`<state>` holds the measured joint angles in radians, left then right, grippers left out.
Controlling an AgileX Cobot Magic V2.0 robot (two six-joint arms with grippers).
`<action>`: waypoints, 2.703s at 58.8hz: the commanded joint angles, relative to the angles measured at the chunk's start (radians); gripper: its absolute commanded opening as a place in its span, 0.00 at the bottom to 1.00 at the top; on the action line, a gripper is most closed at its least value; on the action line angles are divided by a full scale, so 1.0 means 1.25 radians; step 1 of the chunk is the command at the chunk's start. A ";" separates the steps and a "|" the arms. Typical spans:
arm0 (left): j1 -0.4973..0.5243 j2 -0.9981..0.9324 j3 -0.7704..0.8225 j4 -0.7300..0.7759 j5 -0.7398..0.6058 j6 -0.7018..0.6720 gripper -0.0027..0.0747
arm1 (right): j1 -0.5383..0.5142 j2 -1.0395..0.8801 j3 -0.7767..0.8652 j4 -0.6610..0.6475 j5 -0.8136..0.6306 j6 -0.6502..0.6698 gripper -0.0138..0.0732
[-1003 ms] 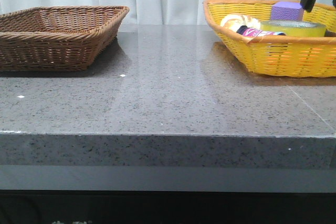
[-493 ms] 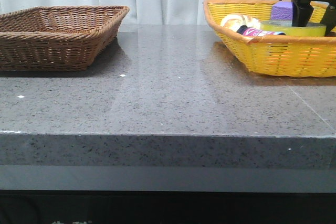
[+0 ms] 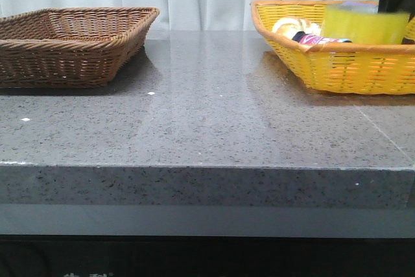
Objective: Transfer tape with both arms
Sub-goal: 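Lower the right gripper into the yellow basket and grasp the yellow tape roll, then carry the tape roll with the right gripper and set it on the table between baskets, then open the right gripper and lift it away from the tape roll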
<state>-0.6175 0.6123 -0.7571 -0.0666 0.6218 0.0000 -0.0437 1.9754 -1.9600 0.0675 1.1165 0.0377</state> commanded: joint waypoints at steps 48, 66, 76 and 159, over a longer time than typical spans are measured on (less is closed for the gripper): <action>-0.007 0.005 -0.027 -0.010 -0.060 -0.007 0.57 | 0.402 -0.208 -0.014 0.026 -0.007 -0.104 0.25; -0.007 0.005 -0.027 -0.010 -0.060 -0.007 0.57 | 0.438 -0.101 -0.014 0.026 -0.016 -0.118 0.25; -0.007 0.005 -0.027 -0.010 -0.060 -0.007 0.57 | 0.439 -0.041 -0.014 0.026 -0.027 -0.129 0.25; -0.007 0.005 -0.027 -0.010 -0.060 -0.007 0.57 | 0.439 -0.639 0.529 0.109 -0.386 -0.124 0.66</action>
<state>-0.6175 0.6123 -0.7571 -0.0666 0.6218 0.0000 0.5050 1.2890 -1.3726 0.1869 0.7888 -0.1204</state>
